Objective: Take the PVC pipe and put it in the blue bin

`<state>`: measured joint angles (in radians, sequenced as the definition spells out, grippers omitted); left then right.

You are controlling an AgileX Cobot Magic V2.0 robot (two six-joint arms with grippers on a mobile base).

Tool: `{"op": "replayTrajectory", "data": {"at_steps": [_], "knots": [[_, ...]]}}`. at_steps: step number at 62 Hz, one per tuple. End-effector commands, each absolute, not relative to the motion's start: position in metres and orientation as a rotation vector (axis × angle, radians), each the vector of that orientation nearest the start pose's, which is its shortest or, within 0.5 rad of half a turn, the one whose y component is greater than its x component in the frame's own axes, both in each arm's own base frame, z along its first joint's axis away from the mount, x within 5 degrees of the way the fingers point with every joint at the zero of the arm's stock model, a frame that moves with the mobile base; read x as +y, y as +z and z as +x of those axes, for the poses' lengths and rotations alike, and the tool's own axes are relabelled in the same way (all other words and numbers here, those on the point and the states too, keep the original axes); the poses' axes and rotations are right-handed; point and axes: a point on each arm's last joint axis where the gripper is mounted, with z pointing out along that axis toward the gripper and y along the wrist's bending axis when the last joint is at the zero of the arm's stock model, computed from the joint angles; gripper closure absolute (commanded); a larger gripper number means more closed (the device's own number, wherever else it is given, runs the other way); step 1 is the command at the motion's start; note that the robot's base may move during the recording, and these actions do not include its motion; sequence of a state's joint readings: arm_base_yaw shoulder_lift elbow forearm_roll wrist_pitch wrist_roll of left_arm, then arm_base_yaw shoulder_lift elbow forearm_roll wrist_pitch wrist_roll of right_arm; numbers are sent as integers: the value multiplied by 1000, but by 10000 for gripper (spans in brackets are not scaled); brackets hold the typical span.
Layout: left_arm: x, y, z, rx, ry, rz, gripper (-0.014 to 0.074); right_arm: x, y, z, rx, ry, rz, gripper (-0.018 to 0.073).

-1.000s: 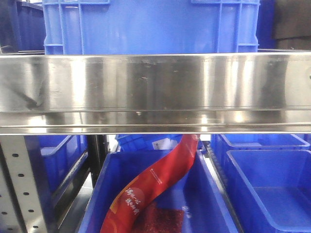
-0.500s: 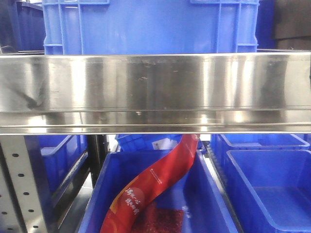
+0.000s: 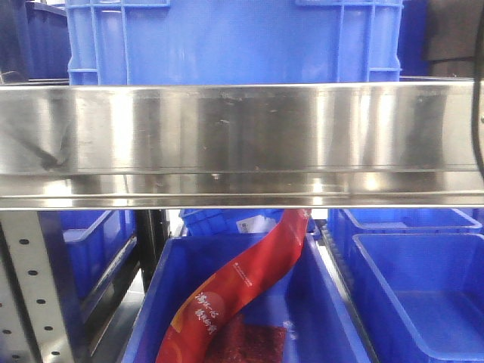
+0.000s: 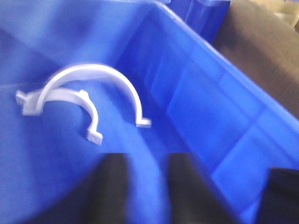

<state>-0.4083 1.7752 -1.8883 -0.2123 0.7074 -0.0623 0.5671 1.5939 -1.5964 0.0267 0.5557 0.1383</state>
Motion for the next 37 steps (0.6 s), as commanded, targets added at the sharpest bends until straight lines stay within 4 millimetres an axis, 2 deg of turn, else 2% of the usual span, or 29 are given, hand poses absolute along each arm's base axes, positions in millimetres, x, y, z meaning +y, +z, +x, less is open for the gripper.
{"op": "replayTrajectory", "data": {"at_steps": [1, 19, 30, 37], "knots": [[-170, 436, 368, 2058, -532, 271, 701, 194, 426, 304, 1974, 465, -428, 727], [-158, 468, 338, 2008, -543, 281, 708, 173, 462, 274, 1887, 452, -425, 727], [-140, 483, 307, 2053, -440, 329, 708, 157, 476, 251, 1911, 430, -433, 727], [-131, 484, 286, 2047, -436, 334, 708, 149, 487, 237, 1880, 436, -426, 727]]}}
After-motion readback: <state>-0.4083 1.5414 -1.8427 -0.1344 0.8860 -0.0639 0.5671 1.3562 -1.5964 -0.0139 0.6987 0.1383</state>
